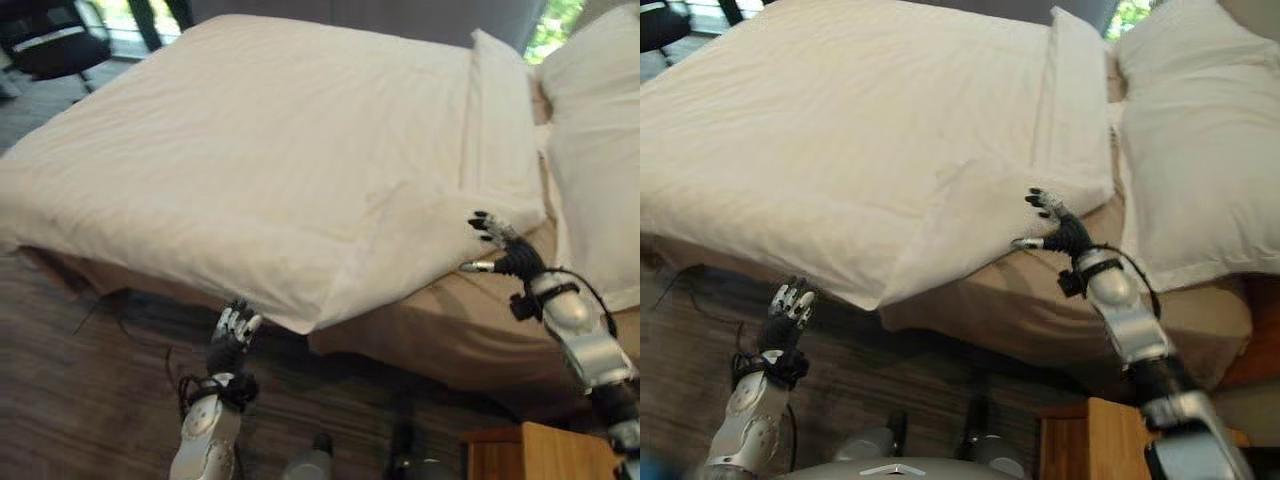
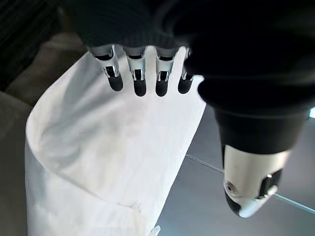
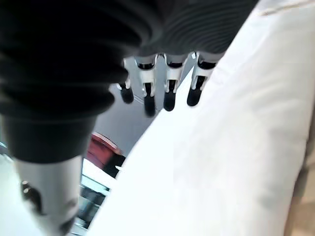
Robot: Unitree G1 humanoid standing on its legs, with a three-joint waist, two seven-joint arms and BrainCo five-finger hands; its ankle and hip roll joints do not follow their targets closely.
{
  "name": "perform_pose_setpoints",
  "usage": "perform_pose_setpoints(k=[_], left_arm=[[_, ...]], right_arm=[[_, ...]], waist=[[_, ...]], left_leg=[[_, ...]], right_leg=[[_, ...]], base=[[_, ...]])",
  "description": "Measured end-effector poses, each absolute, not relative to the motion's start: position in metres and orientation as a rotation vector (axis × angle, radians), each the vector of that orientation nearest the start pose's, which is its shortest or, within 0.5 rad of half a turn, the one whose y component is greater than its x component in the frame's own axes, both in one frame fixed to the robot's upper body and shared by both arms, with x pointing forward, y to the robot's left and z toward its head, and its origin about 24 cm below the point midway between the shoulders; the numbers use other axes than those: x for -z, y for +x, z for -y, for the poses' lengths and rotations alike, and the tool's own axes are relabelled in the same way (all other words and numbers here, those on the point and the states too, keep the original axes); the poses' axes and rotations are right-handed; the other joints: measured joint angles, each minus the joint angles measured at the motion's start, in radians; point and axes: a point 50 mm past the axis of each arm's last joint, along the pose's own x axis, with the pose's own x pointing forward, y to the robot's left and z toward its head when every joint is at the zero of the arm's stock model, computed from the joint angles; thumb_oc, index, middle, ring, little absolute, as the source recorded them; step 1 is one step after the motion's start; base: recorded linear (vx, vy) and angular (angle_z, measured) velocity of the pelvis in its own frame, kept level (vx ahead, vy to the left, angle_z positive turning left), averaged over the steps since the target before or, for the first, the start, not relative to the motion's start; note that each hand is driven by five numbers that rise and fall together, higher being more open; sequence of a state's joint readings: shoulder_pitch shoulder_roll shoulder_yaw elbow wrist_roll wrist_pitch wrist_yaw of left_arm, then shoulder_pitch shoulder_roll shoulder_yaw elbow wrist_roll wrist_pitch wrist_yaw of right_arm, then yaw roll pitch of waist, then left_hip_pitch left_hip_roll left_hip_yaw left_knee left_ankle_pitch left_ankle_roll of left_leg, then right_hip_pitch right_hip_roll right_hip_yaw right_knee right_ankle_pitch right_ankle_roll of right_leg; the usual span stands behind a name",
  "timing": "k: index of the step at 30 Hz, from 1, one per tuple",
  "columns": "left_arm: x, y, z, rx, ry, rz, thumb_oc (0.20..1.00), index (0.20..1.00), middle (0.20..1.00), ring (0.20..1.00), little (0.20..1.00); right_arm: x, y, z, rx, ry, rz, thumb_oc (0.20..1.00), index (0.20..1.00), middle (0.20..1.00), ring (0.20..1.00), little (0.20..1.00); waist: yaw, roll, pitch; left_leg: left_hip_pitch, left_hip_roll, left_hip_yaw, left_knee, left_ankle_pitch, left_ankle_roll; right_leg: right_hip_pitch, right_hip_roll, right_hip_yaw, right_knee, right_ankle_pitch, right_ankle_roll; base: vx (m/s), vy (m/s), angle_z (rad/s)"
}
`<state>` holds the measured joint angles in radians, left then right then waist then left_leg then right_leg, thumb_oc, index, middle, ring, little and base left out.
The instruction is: Making the bed.
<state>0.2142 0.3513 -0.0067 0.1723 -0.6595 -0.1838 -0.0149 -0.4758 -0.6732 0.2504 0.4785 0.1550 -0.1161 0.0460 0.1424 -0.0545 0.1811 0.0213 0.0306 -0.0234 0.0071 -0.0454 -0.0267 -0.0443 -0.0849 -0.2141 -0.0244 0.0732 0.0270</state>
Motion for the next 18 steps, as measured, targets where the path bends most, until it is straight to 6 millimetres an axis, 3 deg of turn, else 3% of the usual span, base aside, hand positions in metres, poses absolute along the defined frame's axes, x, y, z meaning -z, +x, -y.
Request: perform_pose_setpoints(k=[2, 4, 5, 8, 10, 12, 15, 18], left_arm=[[0.013, 0.190, -0.248, -0.157, -0.258, -0.199, 1.000, 1.000, 1.000, 1.000, 1.000], [0.013, 0.187, -0.249, -0.142, -0.258, -0.205, 1.000, 1.000, 1.000, 1.000, 1.000], [0.007, 0.194, -0.248, -0.111, -0.260, -0.191, 1.000, 1.000, 1.000, 1.000, 1.000], [-0.002, 0.196, -0.256, -0.110, -0.233, -0.164, 1.000, 1.000, 1.000, 1.000, 1.000], [-0.001, 0.189, -0.262, -0.126, -0.215, -0.182, 1.000, 1.000, 1.000, 1.000, 1.000], [-0.002, 0.191, -0.263, -0.121, -0.207, -0.178, 1.000, 1.000, 1.000, 1.000, 1.000], [-0.004, 0.199, -0.251, -0.066, -0.210, -0.171, 1.000, 1.000, 1.000, 1.000, 1.000], [-0.008, 0.209, -0.236, 0.001, -0.217, -0.154, 1.000, 1.000, 1.000, 1.000, 1.000]], right_arm=[[-0.108, 0.364, 0.252, -0.048, -0.660, -0.073, 1.000, 1.000, 1.000, 1.000, 1.000], [-0.124, 0.387, 0.259, 0.057, -0.750, -0.121, 1.000, 1.000, 1.000, 1.000, 1.000], [-0.148, 0.396, 0.274, 0.160, -0.813, -0.161, 1.000, 1.000, 1.000, 1.000, 1.000], [-0.187, 0.399, 0.294, 0.313, -0.834, -0.130, 1.000, 1.000, 1.000, 1.000, 1.000], [-0.193, 0.399, 0.297, 0.352, -0.792, -0.104, 1.000, 1.000, 1.000, 1.000, 1.000], [-0.199, 0.398, 0.301, 0.379, -0.777, -0.087, 1.000, 1.000, 1.000, 1.000, 1.000], [-0.210, 0.392, 0.318, 0.445, -0.818, -0.114, 1.000, 1.000, 1.000, 1.000, 1.000], [-0.239, 0.389, 0.328, 0.512, -0.837, -0.064, 1.000, 1.000, 1.000, 1.000, 1.000]], waist=[[0.018, 0.002, -0.015], [0.054, 0.010, -0.014], [0.072, 0.029, -0.018], [0.121, 0.073, -0.004], [0.137, 0.104, -0.006], [0.137, 0.115, -0.005], [0.152, 0.128, -0.003], [0.151, 0.149, 0.018]], left_leg=[[-0.014, -0.003, -0.004, -0.021, 0.021, 0.001], [-0.059, -0.018, -0.017, -0.022, 0.047, 0.005], [-0.113, -0.022, -0.016, -0.022, 0.057, 0.008], [-0.162, -0.035, -0.033, -0.027, 0.080, 0.008], [-0.163, -0.038, -0.052, -0.028, 0.081, 0.009], [-0.183, -0.041, -0.068, -0.026, 0.082, 0.008], [-0.245, -0.042, -0.071, -0.021, 0.092, 0.006], [-0.286, -0.042, -0.071, -0.023, 0.107, 0.001]], right_leg=[[0.012, 0.003, -0.001, -0.064, 0.029, 0.016], [-0.025, -0.005, -0.004, -0.081, 0.065, 0.008], [-0.073, -0.011, -0.004, -0.081, 0.071, 0.011], [-0.118, -0.022, -0.023, -0.082, 0.091, 0.001], [-0.111, -0.026, -0.043, -0.082, 0.090, 0.002], [-0.123, -0.027, -0.056, -0.082, 0.089, 0.004], [-0.179, -0.029, -0.061, -0.082, 0.090, 0.002], [-0.223, -0.028, -0.059, -0.081, 0.101, 0.002]], base=[[-0.18, 0.064, 0.11], [-0.19, 0.096, 0.11], [-0.07, 0.053, 0.12], [-0.03, 0.002, 0.20], [-0.04, -0.010, 0.26], [-0.04, -0.017, 0.22], [-0.08, -0.026, 0.07], [-0.03, -0.019, -0.02]])
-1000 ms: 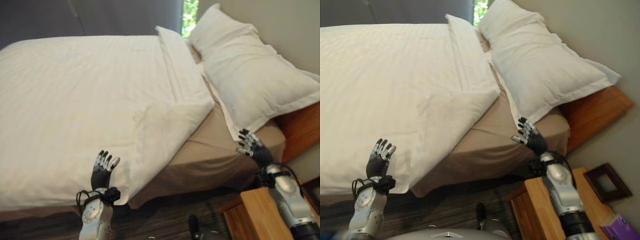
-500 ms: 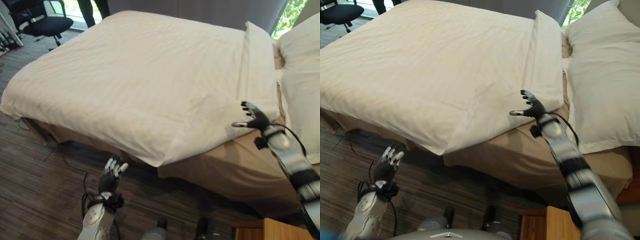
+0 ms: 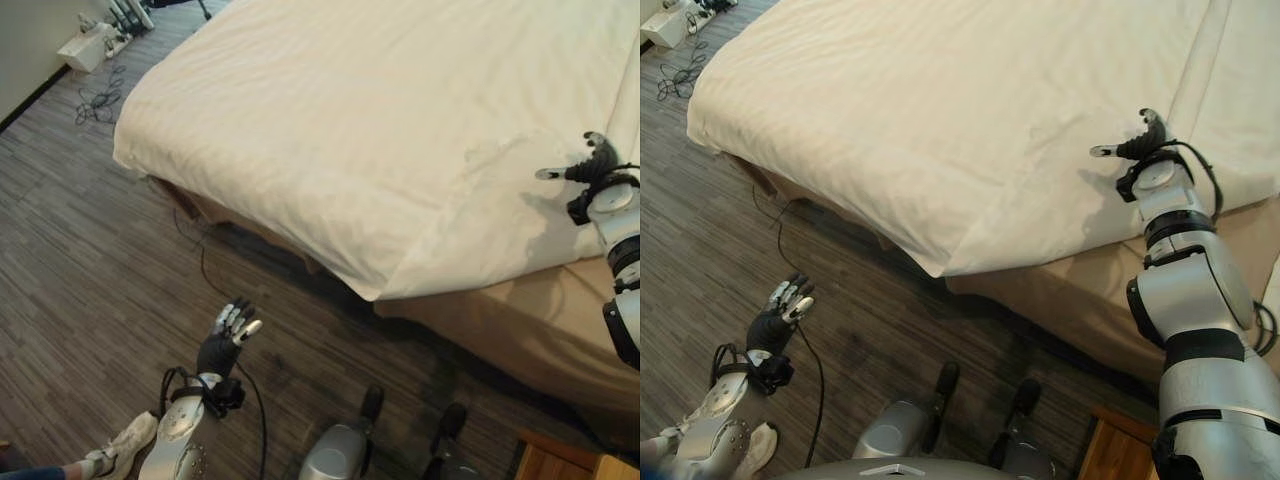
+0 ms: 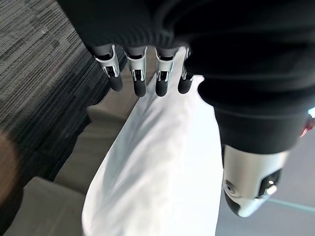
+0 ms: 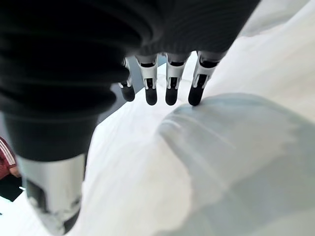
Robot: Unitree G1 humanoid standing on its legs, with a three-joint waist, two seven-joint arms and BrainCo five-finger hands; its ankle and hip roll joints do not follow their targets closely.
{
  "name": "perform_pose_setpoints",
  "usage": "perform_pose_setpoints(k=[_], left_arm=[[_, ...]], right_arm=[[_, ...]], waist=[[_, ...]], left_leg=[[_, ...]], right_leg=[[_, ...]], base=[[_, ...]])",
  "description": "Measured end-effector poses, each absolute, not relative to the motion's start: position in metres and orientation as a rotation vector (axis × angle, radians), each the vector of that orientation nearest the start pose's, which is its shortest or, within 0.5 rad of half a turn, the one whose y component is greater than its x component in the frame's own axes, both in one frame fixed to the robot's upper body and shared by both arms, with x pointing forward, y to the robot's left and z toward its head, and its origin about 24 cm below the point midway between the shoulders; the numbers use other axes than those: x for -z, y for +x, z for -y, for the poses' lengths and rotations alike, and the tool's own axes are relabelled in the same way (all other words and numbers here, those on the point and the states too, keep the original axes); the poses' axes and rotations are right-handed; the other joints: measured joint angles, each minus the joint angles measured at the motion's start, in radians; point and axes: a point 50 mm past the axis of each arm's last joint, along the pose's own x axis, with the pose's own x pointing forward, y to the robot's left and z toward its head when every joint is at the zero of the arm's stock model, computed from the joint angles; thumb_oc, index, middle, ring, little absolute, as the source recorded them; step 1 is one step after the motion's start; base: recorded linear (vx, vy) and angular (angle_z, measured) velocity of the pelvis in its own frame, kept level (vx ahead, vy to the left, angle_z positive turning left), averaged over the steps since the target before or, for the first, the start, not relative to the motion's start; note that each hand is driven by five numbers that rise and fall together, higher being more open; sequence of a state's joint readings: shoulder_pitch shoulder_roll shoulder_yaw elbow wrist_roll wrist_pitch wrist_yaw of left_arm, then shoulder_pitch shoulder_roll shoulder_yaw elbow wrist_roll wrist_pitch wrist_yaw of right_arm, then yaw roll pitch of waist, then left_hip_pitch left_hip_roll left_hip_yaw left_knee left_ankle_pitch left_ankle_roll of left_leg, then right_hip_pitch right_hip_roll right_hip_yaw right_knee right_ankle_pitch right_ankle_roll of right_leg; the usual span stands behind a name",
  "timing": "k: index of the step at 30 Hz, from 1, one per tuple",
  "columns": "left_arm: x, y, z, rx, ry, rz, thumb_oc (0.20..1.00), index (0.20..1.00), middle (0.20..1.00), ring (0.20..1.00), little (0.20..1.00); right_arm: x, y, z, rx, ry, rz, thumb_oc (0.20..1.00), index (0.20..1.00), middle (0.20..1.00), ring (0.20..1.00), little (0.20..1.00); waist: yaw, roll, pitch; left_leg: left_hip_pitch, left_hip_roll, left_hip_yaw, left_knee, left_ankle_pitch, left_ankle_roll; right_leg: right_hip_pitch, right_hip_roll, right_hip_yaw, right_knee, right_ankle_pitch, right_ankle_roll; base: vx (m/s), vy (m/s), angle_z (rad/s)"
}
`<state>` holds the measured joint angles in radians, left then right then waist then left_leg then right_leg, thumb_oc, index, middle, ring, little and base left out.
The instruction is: Making the bed.
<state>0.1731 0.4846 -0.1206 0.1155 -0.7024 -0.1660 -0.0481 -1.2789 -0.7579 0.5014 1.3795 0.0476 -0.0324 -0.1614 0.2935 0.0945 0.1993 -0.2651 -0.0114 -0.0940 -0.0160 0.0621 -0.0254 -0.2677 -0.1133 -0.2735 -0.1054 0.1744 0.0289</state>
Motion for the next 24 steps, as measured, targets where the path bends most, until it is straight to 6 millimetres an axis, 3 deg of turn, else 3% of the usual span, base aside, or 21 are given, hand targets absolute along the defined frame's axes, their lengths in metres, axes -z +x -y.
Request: perform_pose_setpoints(k=[7, 10, 13, 14, 15, 18, 20, 24], left_arm=[[-0.017, 0.224, -0.220, 0.063, -0.224, -0.108, 1.000, 1.000, 1.000, 1.000, 1.000], [-0.016, 0.226, -0.209, 0.090, -0.240, -0.107, 1.000, 1.000, 1.000, 1.000, 1.000], [-0.014, 0.234, -0.196, 0.087, -0.280, -0.097, 1.000, 1.000, 1.000, 1.000, 1.000], [-0.018, 0.239, -0.191, 0.101, -0.289, -0.082, 1.000, 1.000, 1.000, 1.000, 1.000], [-0.022, 0.243, -0.188, 0.107, -0.298, -0.061, 1.000, 1.000, 1.000, 1.000, 1.000], [-0.030, 0.250, -0.185, 0.113, -0.301, -0.027, 1.000, 1.000, 1.000, 1.000, 1.000], [-0.029, 0.250, -0.186, 0.107, -0.301, -0.027, 1.000, 1.000, 1.000, 1.000, 1.000], [-0.028, 0.249, -0.187, 0.099, -0.300, -0.030, 1.000, 1.000, 1.000, 1.000, 1.000]], right_arm=[[-0.267, 0.394, 0.316, 0.522, -0.950, 0.011, 1.000, 1.000, 1.000, 1.000, 1.000], [-0.278, 0.396, 0.308, 0.528, -1.003, 0.074, 1.000, 1.000, 1.000, 1.000, 1.000], [-0.282, 0.408, 0.271, 0.433, -1.133, 0.164, 1.000, 1.000, 1.000, 1.000, 1.000], [-0.282, 0.411, 0.263, 0.411, -1.142, 0.174, 0.893, 0.893, 0.893, 0.893, 0.893], [-0.281, 0.412, 0.258, 0.396, -1.167, 0.179, 0.200, 0.200, 0.200, 0.200, 0.200], [-0.280, 0.415, 0.246, 0.354, -1.300, 0.202, 0.200, 0.200, 0.200, 0.200, 0.200], [-0.274, 0.417, 0.240, 0.312, -1.515, 0.198, 0.200, 0.200, 0.200, 0.200, 0.200], [-0.268, 0.415, 0.244, 0.291, -1.709, 0.178, 0.200, 0.200, 0.200, 0.200, 0.200]], waist=[[-0.008, 0.041, 0.057], [-0.006, 0.072, 0.115], [-0.024, 0.066, 0.124], [-0.036, 0.066, 0.124], [-0.043, 0.066, 0.124], [-0.046, 0.067, 0.124], [-0.048, 0.067, 0.124], [-0.051, 0.068, 0.122]], left_leg=[[-0.118, 0.009, 0.013, 0.001, 0.021, -0.011], [-0.134, 0.007, 0.031, 0.001, 0.027, -0.010], [-0.133, 0.012, 0.055, -0.006, 0.027, -0.011], [-0.132, 0.014, 0.055, -0.007, 0.027, -0.011], [-0.132, 0.016, 0.055, -0.007, 0.027, -0.011], [-0.125, 0.022, 0.057, -0.008, 0.027, -0.012], [-0.108, 0.025, 0.056, -0.010, 0.028, -0.013], [-0.082, 0.023, 0.051, -0.012, 0.026, -0.019]], right_leg=[[-0.128, 0.009, 0.019, 0.005, 0.022, -0.006], [-0.154, 0.010, 0.038, 0.006, 0.037, -0.015], [-0.167, 0.016, 0.063, 0.006, 0.039, -0.016], [-0.166, 0.017, 0.063, 0.006, 0.039, -0.015], [-0.166, 0.019, 0.063, 0.006, 0.039, -0.016], [-0.164, 0.025, 0.066, 0.006, 0.040, -0.017], [-0.149, 0.028, 0.066, 0.006, 0.040, -0.017], [-0.121, 0.027, 0.064, 0.006, 0.038, -0.019]], base=[[-0.09, 0.018, -0.08], [-0.02, 0.010, -0.16], [0.01, 0.001, -0.22], [0.01, 0.009, -0.07], [0.02, 0.019, -0.04], [0.01, 0.021, -0.07], [0.01, 0.015, -0.02], [0.01, 0.009, 0.06]])
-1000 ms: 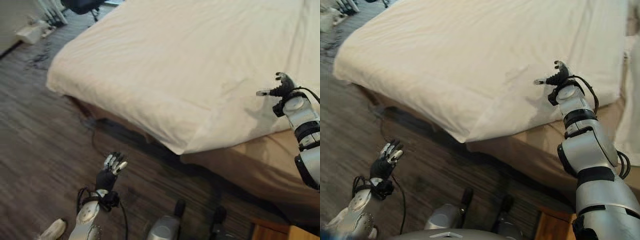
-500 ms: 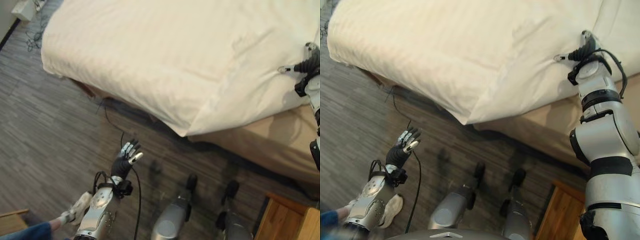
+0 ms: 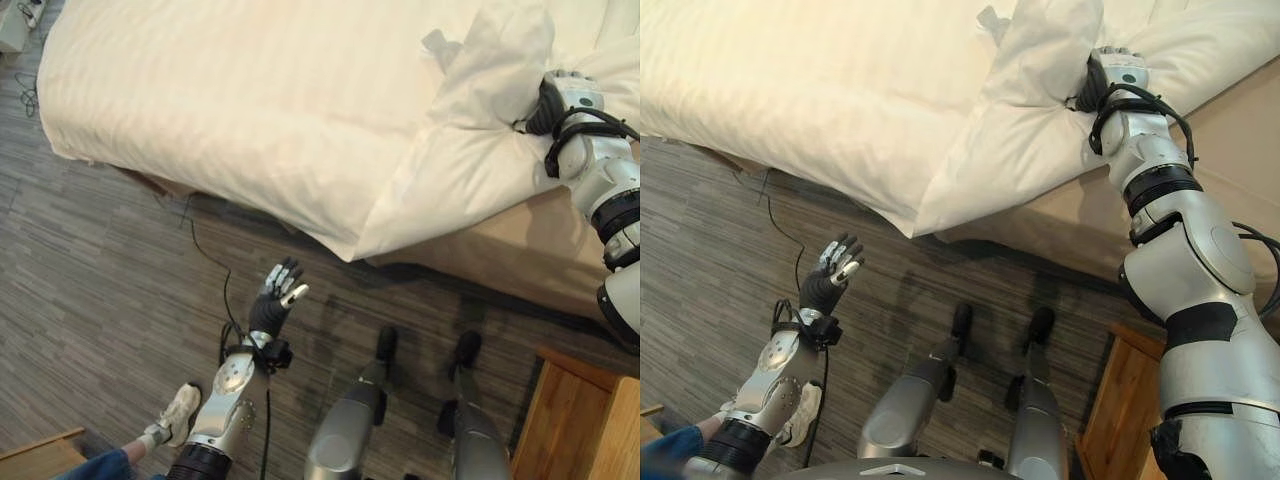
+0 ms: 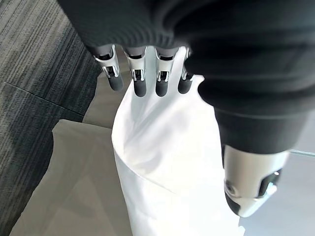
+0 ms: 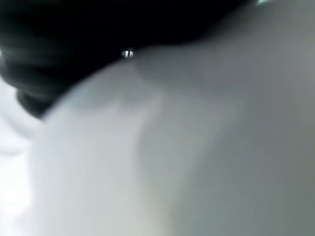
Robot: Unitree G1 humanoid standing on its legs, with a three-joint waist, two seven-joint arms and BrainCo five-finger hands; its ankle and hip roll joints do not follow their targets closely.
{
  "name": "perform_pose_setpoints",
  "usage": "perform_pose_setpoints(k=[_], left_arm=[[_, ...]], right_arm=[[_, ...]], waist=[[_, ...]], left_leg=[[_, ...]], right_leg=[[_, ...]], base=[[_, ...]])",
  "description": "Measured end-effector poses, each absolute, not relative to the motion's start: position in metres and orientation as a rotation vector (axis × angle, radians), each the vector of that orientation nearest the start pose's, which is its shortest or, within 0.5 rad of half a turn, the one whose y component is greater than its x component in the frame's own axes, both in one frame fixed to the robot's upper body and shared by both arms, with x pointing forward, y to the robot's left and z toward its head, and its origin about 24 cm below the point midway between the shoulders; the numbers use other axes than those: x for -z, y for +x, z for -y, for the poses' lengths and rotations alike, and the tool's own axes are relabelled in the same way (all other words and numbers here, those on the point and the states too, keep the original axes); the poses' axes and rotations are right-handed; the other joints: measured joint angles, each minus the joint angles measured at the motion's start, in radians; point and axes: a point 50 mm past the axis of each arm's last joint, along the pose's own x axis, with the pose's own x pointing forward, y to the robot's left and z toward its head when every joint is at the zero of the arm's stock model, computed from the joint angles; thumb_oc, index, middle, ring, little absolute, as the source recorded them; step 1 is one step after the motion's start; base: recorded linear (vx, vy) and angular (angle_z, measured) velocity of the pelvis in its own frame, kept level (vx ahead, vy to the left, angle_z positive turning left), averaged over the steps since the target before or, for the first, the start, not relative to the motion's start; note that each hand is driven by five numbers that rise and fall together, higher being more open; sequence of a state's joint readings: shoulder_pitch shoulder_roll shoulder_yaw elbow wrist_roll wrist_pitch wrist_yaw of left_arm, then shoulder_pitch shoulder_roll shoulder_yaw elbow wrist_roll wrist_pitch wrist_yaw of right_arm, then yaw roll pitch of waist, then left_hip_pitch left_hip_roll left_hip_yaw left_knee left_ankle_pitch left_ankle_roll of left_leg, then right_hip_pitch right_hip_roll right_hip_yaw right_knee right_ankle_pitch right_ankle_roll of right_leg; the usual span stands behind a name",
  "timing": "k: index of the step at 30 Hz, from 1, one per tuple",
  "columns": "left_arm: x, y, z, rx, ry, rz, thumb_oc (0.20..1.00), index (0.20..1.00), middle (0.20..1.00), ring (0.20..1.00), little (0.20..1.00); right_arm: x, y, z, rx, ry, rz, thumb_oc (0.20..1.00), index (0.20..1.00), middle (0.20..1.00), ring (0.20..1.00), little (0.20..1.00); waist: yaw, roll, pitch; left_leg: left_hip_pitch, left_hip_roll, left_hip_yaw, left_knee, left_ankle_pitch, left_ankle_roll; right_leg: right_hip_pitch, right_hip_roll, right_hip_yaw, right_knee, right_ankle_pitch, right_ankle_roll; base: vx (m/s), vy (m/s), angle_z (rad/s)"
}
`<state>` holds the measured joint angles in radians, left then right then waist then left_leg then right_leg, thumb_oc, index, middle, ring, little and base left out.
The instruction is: Making the bed.
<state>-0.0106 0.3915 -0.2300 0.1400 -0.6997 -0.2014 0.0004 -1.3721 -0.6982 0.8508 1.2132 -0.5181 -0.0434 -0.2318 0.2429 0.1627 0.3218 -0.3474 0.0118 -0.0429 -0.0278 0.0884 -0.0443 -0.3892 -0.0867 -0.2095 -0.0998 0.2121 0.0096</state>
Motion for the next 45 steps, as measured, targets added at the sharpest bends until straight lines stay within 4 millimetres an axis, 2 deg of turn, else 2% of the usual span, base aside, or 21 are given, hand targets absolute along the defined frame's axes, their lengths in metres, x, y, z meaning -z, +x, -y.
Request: perform_pose_setpoints(k=[4, 6, 8, 10, 11, 12, 14, 15, 16, 18, 20, 21, 23, 26, 28, 30, 34, 39, 45], left_arm=[[-0.020, 0.245, -0.194, 0.049, -0.288, -0.059, 1.000, 1.000, 1.000, 1.000, 1.000], [-0.019, 0.243, -0.197, 0.023, -0.290, -0.063, 1.000, 1.000, 1.000, 1.000, 1.000], [-0.019, 0.240, -0.205, -0.008, -0.289, -0.057, 1.000, 1.000, 1.000, 1.000, 1.000], [-0.019, 0.238, -0.207, -0.019, -0.286, -0.056, 1.000, 1.000, 1.000, 1.000, 1.000], [-0.020, 0.237, -0.210, -0.027, -0.282, -0.049, 1.000, 1.000, 1.000, 1.000, 1.000], [-0.020, 0.234, -0.219, -0.059, -0.279, -0.045, 1.000, 1.000, 1.000, 1.000, 1.000], [-0.018, 0.228, -0.230, -0.107, -0.275, -0.050, 1.000, 1.000, 1.000, 1.000, 1.000], [-0.016, 0.221, -0.239, -0.144, -0.268, -0.057, 1.000, 1.000, 1.000, 1.000, 1.000], [-0.014, 0.217, -0.243, -0.159, -0.261, -0.065, 1.000, 1.000, 1.000, 1.000, 1.000], [-0.013, 0.216, -0.244, -0.153, -0.245, -0.069, 1.000, 1.000, 1.000, 1.000, 1.000], [-0.013, 0.215, -0.243, -0.146, -0.240, -0.071, 1.000, 1.000, 1.000, 1.000, 1.000], [-0.012, 0.214, -0.243, -0.145, -0.239, -0.074, 1.000, 1.000, 1.000, 1.000, 1.000], [-0.006, 0.205, -0.245, -0.156, -0.237, -0.105, 1.000, 1.000, 1.000, 1.000, 1.000], [-0.003, 0.207, -0.239, -0.133, -0.238, -0.121, 1.000, 1.000, 1.000, 1.000, 1.000], [0.002, 0.204, -0.238, -0.122, -0.234, -0.143, 1.000, 1.000, 1.000, 1.000, 1.000], [0.003, 0.202, -0.239, -0.123, -0.233, -0.148, 1.000, 1.000, 1.000, 1.000, 1.000], [0.006, 0.200, -0.239, -0.125, -0.229, -0.165, 1.000, 1.000, 1.000, 1.000, 1.000], [0.008, 0.200, -0.236, -0.115, -0.226, -0.173, 1.000, 1.000, 1.000, 1.000, 1.000], [0.009, 0.200, -0.235, -0.108, -0.222, -0.177, 1.000, 1.000, 1.000, 1.000, 1.000]], right_arm=[[-0.255, 0.408, 0.251, 0.271, -1.721, 0.200, 0.200, 0.200, 0.200, 0.200, 0.200], [-0.244, 0.396, 0.263, 0.275, -1.656, 0.241, 0.200, 0.200, 0.200, 0.200, 0.200], [-0.233, 0.384, 0.266, 0.268, -1.589, 0.286, 0.200, 0.200, 0.200, 0.200, 0.200], [-0.208, 0.359, 0.291, 0.299, -1.480, 0.275, 0.200, 0.200, 0.200, 0.200, 0.200], [-0.191, 0.338, 0.309, 0.341, -1.402, 0.251, 0.200, 0.200, 0.200, 0.200, 0.200], [-0.159, 0.304, 0.337, 0.401, -1.333, 0.168, 0.200, 0.200, 0.200, 0.200, 0.200], [-0.120, 0.263, 0.368, 0.472, -1.277, 0.032, 0.200, 0.200, 0.200, 0.200, 0.200], [-0.106, 0.254, 0.366, 0.467, -1.246, 0.012, 0.200, 0.200, 0.200, 0.200, 0.200], [-0.099, 0.250, 0.361, 0.450, -1.231, 0.012, 0.200, 0.200, 0.200, 0.200, 0.200], [-0.080, 0.245, 0.358, 0.478, -1.162, -0.009, 0.200, 0.200, 0.200, 0.200, 0.200], [-0.066, 0.244, 0.357, 0.481, -1.122, -0.062, 1.000, 1.000, 1.000, 1.000, 1.000], [-0.060, 0.243, 0.358, 0.488, -1.104, -0.087, 1.000, 1.000, 1.000, 1.000, 1.000], [-0.036, 0.239, 0.355, 0.501, -0.980, -0.177, 1.000, 1.000, 1.000, 1.000, 1.000], [-0.011, 0.239, 0.352, 0.453, -0.953, -0.285, 1.000, 1.000, 1.000, 1.000, 1.000], [0.012, 0.233, 0.344, 0.379, -0.947, -0.379, 1.000, 1.000, 1.000, 1.000, 1.000], [0.022, 0.229, 0.341, 0.332, -0.944, -0.430, 1.000, 1.000, 1.000, 1.000, 1.000], [0.034, 0.222, 0.339, 0.292, -0.944, -0.493, 1.000, 1.000, 1.000, 1.000, 1.000], [0.046, 0.211, 0.342, 0.223, -1.046, -0.572, 1.000, 1.000, 1.000, 1.000, 1.000], [0.058, 0.203, 0.337, 0.116, -1.119, -0.639, 1.000, 1.000, 1.000, 1.000, 1.000]], waist=[[-0.012, -0.003, 0.001], [-0.031, -0.017, 0.006], [-0.047, -0.031, 0.013], [-0.073, -0.050, 0.022], [-0.079, -0.061, 0.023], [-0.091, -0.075, 0.024], [-0.119, -0.089, 0.024], [-0.142, -0.103, 0.020], [-0.157, -0.108, 0.019], [-0.163, -0.118, 0.008], [-0.157, -0.120, 0.002], [-0.156, -0.119, -0.003], [-0.161, -0.131, -0.046], [-0.166, -0.138, -0.059], [-0.170, -0.157, -0.118], [-0.169, -0.165, -0.150], [-0.172, -0.177, -0.181], [-0.172, -0.186, -0.193], [-0.174, -0.222, -0.238]], left_leg=[[0.009, -0.011, -0.001, 0.001, 0.000, 0.000], [0.013, -0.016, -0.002, 0.000, 0.001, 0.002], [0.022, -0.019, 0.000, -0.005, 0.002, 0.004], [0.039, -0.023, 0.001, -0.005, -0.004, 0.007], [0.050, -0.025, 0.002, -0.006, -0.007, 0.009], [0.072, -0.026, 0.003, -0.009, -0.014, 0.014], [0.112, -0.028, 0.005, -0.023, -0.021, 0.017], [0.130, -0.029, 0.008, -0.026, -0.028, 0.017], [0.145, -0.030, 0.016, -0.027, -0.034, 0.021], [0.177, -0.030, 0.031, -0.040, -0.037, 0.021], [0.192, -0.030, 0.029, -0.041, -0.042, 0.026], [0.196, -0.031, 0.027, -0.041, -0.045, 0.026], [0.199, -0.032, 0.029, -0.043, -0.045, 0.028], [0.245, -0.033, 0.028, -0.044, -0.045, 0.028], [0.281, -0.029, 0.023, -0.058, -0.051, 0.021], [0.301, -0.021, 0.017, -0.061, -0.063, 0.020], [0.322, -0.018, 0.004, -0.062, -0.068, 0.022], [0.364, -0.020, 0.002, -0.062, -0.080, 0.029], [0.384, -0.022, 0.002, -0.063, -0.086, 0.030]], right_leg=[[0.012, -0.009, 0.001, 0.000, 0.002, 0.001], [0.016, -0.009, 0.002, 0.000, 0.003, 0.003], [0.022, -0.017, 0.004, 0.000, 0.002, 0.005], [0.039, -0.016, 0.005, 0.000, -0.002, 0.010], [0.049, -0.018, 0.005, 0.000, -0.004, 0.013], [0.069, -0.020, 0.007, 0.000, -0.008, 0.018], [0.102, -0.023, 0.010, 0.000, -0.021, 0.032], [0.116, -0.025, 0.017, 0.000, -0.024, 0.037], [0.126, -0.026, 0.025, 0.000, -0.031, 0.041], [0.148, -0.032, 0.035, 0.000, -0.038, 0.044], [0.163, -0.031, 0.033, 0.000, -0.038, 0.044], [0.168, -0.032, 0.030, 0.000, -0.039, 0.045], [0.170, -0.034, 0.033, 0.000, -0.039, 0.045], [0.219, -0.037, 0.039, 0.000, -0.046, 0.055], [0.254, -0.034, 0.038, -0.004, -0.074, 0.060], [0.273, -0.026, 0.032, -0.006, -0.084, 0.063], [0.297, -0.023, 0.024, -0.006, -0.091, 0.063], [0.343, -0.023, 0.023, -0.005, -0.097, 0.068], [0.364, -0.022, 0.029, -0.004, -0.103, 0.076]], base=[[0.02, 0.021, 0.04], [0.02, 0.041, 0.06], [0.02, 0.024, -0.01], [0.07, 0.059, 0.01], [0.13, 0.061, 0.04], [0.10, 0.045, -0.02], [0.08, 0.041, -0.07], [0.07, 0.033, -0.17], [0.11, 0.034, -0.28], [0.10, 0.030, -0.13], [0.07, 0.012, 0.05], [0.04, 0.002, 0.08], [0.05, -0.010, 0.02], [0.06, -0.026, 0.03], [0.05, -0.034, 0.12], [0.04, -0.026, 0.09], [0.04, -0.005, 0.09], [0.05, -0.004, 0.02], [0.05, 0.003, 0.02]])
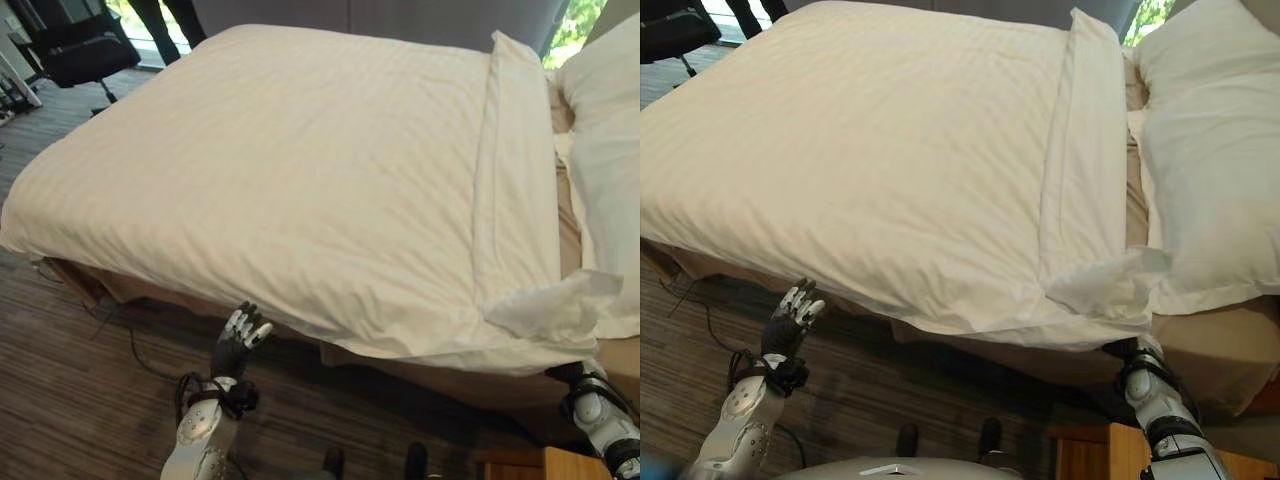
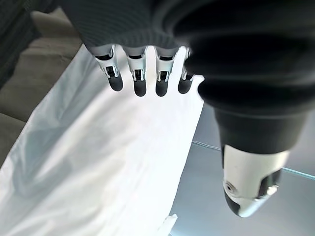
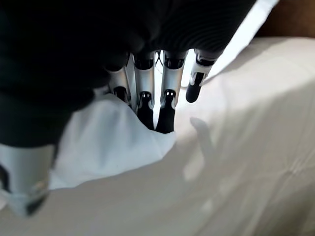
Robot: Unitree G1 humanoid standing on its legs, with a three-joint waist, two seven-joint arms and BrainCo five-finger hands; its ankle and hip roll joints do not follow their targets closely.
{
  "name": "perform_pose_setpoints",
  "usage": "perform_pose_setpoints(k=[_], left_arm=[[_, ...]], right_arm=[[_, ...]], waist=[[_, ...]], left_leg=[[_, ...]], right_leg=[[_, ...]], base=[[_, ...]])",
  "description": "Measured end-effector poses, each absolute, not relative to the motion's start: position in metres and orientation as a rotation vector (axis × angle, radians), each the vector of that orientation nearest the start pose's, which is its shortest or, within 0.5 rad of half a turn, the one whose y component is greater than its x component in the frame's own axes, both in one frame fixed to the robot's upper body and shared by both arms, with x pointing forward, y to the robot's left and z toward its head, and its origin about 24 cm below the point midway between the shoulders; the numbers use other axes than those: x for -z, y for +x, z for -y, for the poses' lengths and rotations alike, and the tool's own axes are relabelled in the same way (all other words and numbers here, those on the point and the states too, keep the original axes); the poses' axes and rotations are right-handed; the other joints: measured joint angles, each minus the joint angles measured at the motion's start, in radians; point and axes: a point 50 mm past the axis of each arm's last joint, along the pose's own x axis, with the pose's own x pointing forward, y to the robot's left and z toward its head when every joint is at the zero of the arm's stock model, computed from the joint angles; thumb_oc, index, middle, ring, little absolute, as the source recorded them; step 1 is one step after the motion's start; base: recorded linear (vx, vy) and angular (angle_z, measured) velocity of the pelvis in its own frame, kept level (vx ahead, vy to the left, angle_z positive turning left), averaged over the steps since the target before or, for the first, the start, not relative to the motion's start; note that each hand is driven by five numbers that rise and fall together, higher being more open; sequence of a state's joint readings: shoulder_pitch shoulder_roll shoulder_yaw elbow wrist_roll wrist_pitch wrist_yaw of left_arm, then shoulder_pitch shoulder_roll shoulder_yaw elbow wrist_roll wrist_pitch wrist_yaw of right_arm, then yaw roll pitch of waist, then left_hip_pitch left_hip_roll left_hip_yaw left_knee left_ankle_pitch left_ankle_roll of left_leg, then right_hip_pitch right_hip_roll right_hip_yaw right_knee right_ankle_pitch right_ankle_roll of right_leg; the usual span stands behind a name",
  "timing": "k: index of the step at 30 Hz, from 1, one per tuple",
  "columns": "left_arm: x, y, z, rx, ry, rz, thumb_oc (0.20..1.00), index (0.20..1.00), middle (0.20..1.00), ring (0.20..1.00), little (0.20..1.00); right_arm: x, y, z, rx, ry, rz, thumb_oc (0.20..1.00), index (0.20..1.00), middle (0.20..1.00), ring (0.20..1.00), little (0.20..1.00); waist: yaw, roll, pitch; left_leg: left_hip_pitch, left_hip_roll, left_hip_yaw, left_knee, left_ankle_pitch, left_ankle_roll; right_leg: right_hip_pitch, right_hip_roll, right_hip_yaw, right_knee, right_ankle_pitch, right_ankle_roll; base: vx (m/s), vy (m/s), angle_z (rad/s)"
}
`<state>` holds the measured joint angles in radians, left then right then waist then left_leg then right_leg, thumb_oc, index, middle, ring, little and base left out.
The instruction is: Making the bed.
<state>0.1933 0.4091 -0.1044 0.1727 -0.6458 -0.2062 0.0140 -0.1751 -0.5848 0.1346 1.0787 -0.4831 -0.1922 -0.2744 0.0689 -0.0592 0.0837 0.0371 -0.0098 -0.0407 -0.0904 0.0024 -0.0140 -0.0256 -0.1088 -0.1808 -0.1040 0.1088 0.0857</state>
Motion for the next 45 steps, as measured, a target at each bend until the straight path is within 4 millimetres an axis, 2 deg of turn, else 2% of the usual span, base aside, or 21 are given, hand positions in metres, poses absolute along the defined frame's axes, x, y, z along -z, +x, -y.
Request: perform_pose_setpoints(k=[4, 6, 11, 12, 14, 15, 18, 19, 22, 23, 27, 28, 31, 32, 33, 36, 38, 39, 42, 43, 45], left_arm=[[0.009, 0.200, -0.235, -0.108, -0.221, -0.177, 1.000, 1.000, 1.000, 1.000, 1.000], [0.008, 0.200, -0.237, -0.107, -0.211, -0.179, 1.000, 1.000, 1.000, 1.000, 1.000], [0.006, 0.201, -0.241, -0.105, -0.191, -0.177, 1.000, 1.000, 1.000, 1.000, 1.000], [0.006, 0.200, -0.241, -0.107, -0.190, -0.178, 1.000, 1.000, 1.000, 1.000, 1.000], [0.008, 0.197, -0.244, -0.121, -0.189, -0.188, 1.000, 1.000, 1.000, 1.000, 1.000], [0.011, 0.190, -0.249, -0.148, -0.187, -0.202, 1.000, 1.000, 1.000, 1.000, 1.000], [0.013, 0.186, -0.260, -0.195, -0.180, -0.210, 1.000, 1.000, 1.000, 1.000, 1.000], [0.012, 0.186, -0.261, -0.200, -0.182, -0.207, 1.000, 1.000, 1.000, 1.000, 1.000], [0.012, 0.186, -0.261, -0.205, -0.185, -0.205, 1.000, 1.000, 1.000, 1.000, 1.000], [0.014, 0.186, -0.261, -0.207, -0.187, -0.209, 1.000, 1.000, 1.000, 1.000, 1.000], [0.020, 0.184, -0.251, -0.198, -0.194, -0.223, 1.000, 1.000, 1.000, 1.000, 1.000], [0.023, 0.182, -0.248, -0.217, -0.223, -0.224, 1.000, 1.000, 1.000, 1.000, 1.000], [0.025, 0.182, -0.244, -0.223, -0.244, -0.224, 1.000, 1.000, 1.000, 1.000, 1.000], [0.025, 0.182, -0.244, -0.252, -0.267, -0.217, 1.000, 1.000, 1.000, 1.000, 1.000], [0.026, 0.182, -0.243, -0.255, -0.270, -0.221, 1.000, 1.000, 1.000, 1.000, 1.000], [0.028, 0.180, -0.241, -0.267, -0.284, -0.232, 1.000, 1.000, 1.000, 1.000, 1.000], [0.029, 0.180, -0.239, -0.264, -0.291, -0.239, 1.000, 1.000, 1.000, 1.000, 1.000], [0.030, 0.180, -0.236, -0.251, -0.294, -0.244, 1.000, 1.000, 1.000, 1.000, 1.000], [0.033, 0.182, -0.229, -0.216, -0.294, -0.266, 1.000, 1.000, 1.000, 1.000, 1.000], [0.034, 0.184, -0.220, -0.172, -0.296, -0.283, 1.000, 1.000, 1.000, 1.000, 1.000], [0.035, 0.184, -0.216, -0.153, -0.304, -0.286, 1.000, 1.000, 1.000, 1.000, 1.000]], right_arm=[[0.060, 0.201, 0.338, 0.094, -1.117, -0.660, 1.000, 1.000, 1.000, 1.000, 1.000], [0.057, 0.201, 0.342, 0.087, -1.123, -0.671, 1.000, 1.000, 1.000, 1.000, 1.000], [0.053, 0.194, 0.355, 0.073, -1.140, -0.718, 1.000, 1.000, 1.000, 1.000, 1.000], [0.062, 0.167, 0.367, 0.039, -1.153, -0.840, 1.000, 1.000, 1.000, 1.000, 1.000], [0.067, 0.136, 0.382, 0.021, -1.174, -0.958, 1.000, 1.000, 1.000, 1.000, 1.000], [0.062, 0.117, 0.396, 0.029, -1.214, -1.018, 1.000, 1.000, 1.000, 1.000, 1.000], [0.046, 0.090, 0.420, 0.067, -1.291, -1.086, 1.000, 1.000, 1.000, 1.000, 1.000], [0.043, 0.086, 0.422, 0.067, -1.303, -1.083, 1.000, 1.000, 1.000, 1.000, 1.000], [0.039, 0.085, 0.420, 0.067, -1.337, -1.043, 1.000, 1.000, 1.000, 1.000, 1.000], [0.037, 0.089, 0.419, 0.072, -1.351, -1.011, 1.000, 1.000, 1.000, 1.000, 1.000], [0.020, 0.101, 0.423, 0.134, -1.381, -0.915, 1.000, 1.000, 1.000, 1.000, 1.000], [0.008, 0.109, 0.424, 0.262, -1.303, -0.827, 1.000, 1.000, 1.000, 1.000, 1.000], [-0.004, 0.126, 0.425, 0.510, -1.046, -0.669, 1.000, 1.000, 1.000, 1.000, 1.000], [-0.010, 0.132, 0.420, 0.667, -0.814, -0.537, 1.000, 1.000, 1.000, 1.000, 1.000], [-0.014, 0.140, 0.416, 0.712, -0.706, -0.459, 1.000, 1.000, 1.000, 1.000, 1.000], [-0.030, 0.167, 0.384, 0.732, -0.355, -0.185, 1.000, 1.000, 1.000, 1.000, 1.000], [-0.041, 0.189, 0.353, 0.613, -0.195, -0.058, 1.000, 1.000, 1.000, 1.000, 1.000], [-0.050, 0.208, 0.323, 0.474, -0.063, 0.046, 1.000, 1.000, 1.000, 1.000, 1.000], [-0.053, 0.241, 0.278, 0.322, 0.180, 0.120, 1.000, 1.000, 1.000, 1.000, 1.000], [-0.055, 0.256, 0.250, 0.186, 0.230, 0.122, 1.000, 1.000, 1.000, 1.000, 1.000], [-0.054, 0.264, 0.232, 0.088, 0.257, 0.097, 1.000, 1.000, 1.000, 1.000, 1.000]], waist=[[-0.001, -0.018, -0.013], [-0.001, -0.037, -0.023], [-0.002, -0.052, -0.027], [-0.002, -0.058, -0.025], [-0.006, -0.062, -0.024], [-0.028, -0.061, -0.024], [-0.088, -0.060, -0.011], [-0.097, -0.055, -0.008], [-0.104, -0.055, -0.006], [-0.118, -0.054, -0.006], [-0.125, -0.002, 0.002], [-0.124, 0.018, 0.010], [-0.122, 0.047, 0.010], [-0.120, 0.049, 0.010], [-0.120, 0.049, 0.011], [-0.125, 0.038, 0.017], [-0.128, 0.036, 0.023], [-0.127, 0.024, 0.032], [-0.120, 0.002, 0.039], [-0.110, 0.005, 0.045], [-0.084, 0.017, 0.054]], left_leg=[[0.015, -0.003, 0.004, 0.000, -0.011, 0.006], [0.017, -0.006, 0.014, 0.000, -0.015, 0.009], [0.018, -0.010, 0.027, 0.000, -0.019, 0.013], [0.017, -0.012, 0.030, 0.000, -0.021, 0.016], [0.016, -0.013, 0.052, 0.000, -0.026, 0.024], [0.014, -0.014, 0.081, -0.001, -0.029, 0.028], [0.018, -0.009, 0.134, -0.005, -0.036, 0.035], [0.018, -0.004, 0.147, -0.008, -0.039, 0.037], [0.020, 0.012, 0.192, -0.008, -0.053, 0.035], [0.025, 0.013, 0.194, -0.008, -0.055, 0.032], [0.037, 0.021, 0.192, -0.008, -0.055, 0.028], [0.037, 0.021, 0.192, -0.008, -0.051, 0.023], [0.040, 0.021, 0.192, -0.007, -0.051, 0.023], [0.040, 0.022, 0.192, -0.007, -0.051, 0.023], [0.040, 0.023, 0.193, -0.007, -0.051, 0.023], [0.041, 0.022, 0.201, -0.003, -0.050, 0.024], [0.041, 0.022, 0.210, -0.002, -0.049, 0.023], [0.042, 0.023, 0.220, -0.002, -0.048, 0.023], [0.031, 0.023, 0.227, -0.002, -0.039, 0.019], [0.024, 0.022, 0.232, -0.002, -0.035, 0.019], [0.018, 0.021, 0.227, -0.002, -0.035, 0.020]], right_leg=[[0.013, -0.001, 0.007, 0.000, -0.004, 0.005], [0.012, -0.003, 0.021, 0.000, -0.004, 0.005], [0.009, -0.006, 0.032, 0.003, -0.004, 0.006], [0.006, -0.007, 0.043, 0.004, -0.004, 0.006], [-0.006, -0.007, 0.065, 0.004, -0.001, 0.009], [-0.017, -0.006, 0.092, 0.003, 0.006, 0.012], [-0.031, -0.007, 0.136, -0.002, 0.003, 0.020], [-0.038, -0.005, 0.133, -0.001, 0.002, 0.018], [-0.060, 0.002, 0.120, -0.002, 0.009, 0.011], [-0.059, 0.003, 0.119, -0.002, 0.020, 0.002], [-0.051, 0.016, 0.121, -0.002, 0.027, 0.003], [-0.052, 0.017, 0.122, -0.002, 0.030, -0.001], [-0.047, 0.019, 0.123, -0.002, 0.032, -0.005], [-0.047, 0.023, 0.122, -0.002, 0.033, -0.006], [-0.048, 0.022, 0.123, -0.002, 0.032, -0.005], [-0.056, 0.024, 0.132, -0.002, 0.034, -0.006], [-0.060, 0.024, 0.138, -0.002, 0.037, -0.010], [-0.063, 0.022, 0.145, -0.002, 0.038, -0.011], [-0.078, 0.023, 0.152, -0.002, 0.042, -0.015], [-0.086, 0.021, 0.155, -0.002, 0.045, -0.014], [-0.088, 0.020, 0.151, -0.002, 0.052, -0.019]], base=[[0.03, 0.004, -0.03], [0.01, 0.006, -0.11], [0.00, 0.007, -0.07], [0.00, 0.020, -0.10], [0.00, 0.024, -0.36], [0.01, 0.022, -0.61], [0.01, 0.022, -0.56], [0.01, 0.021, -0.64], [0.02, 0.013, -0.52], [0.01, 0.009, -0.19], [0.00, 0.005, -0.03], [0.03, 0.010, 0.01], [0.00, 0.000, 0.00], [0.00, 0.000, 0.00], [0.00, 0.000, 0.00], [-0.03, 0.007, -0.09], [-0.04, 0.004, -0.15], [-0.06, 0.000, -0.14], [-0.05, -0.009, -0.07], [-0.04, -0.018, -0.02], [-0.03, -0.017, 0.06]])
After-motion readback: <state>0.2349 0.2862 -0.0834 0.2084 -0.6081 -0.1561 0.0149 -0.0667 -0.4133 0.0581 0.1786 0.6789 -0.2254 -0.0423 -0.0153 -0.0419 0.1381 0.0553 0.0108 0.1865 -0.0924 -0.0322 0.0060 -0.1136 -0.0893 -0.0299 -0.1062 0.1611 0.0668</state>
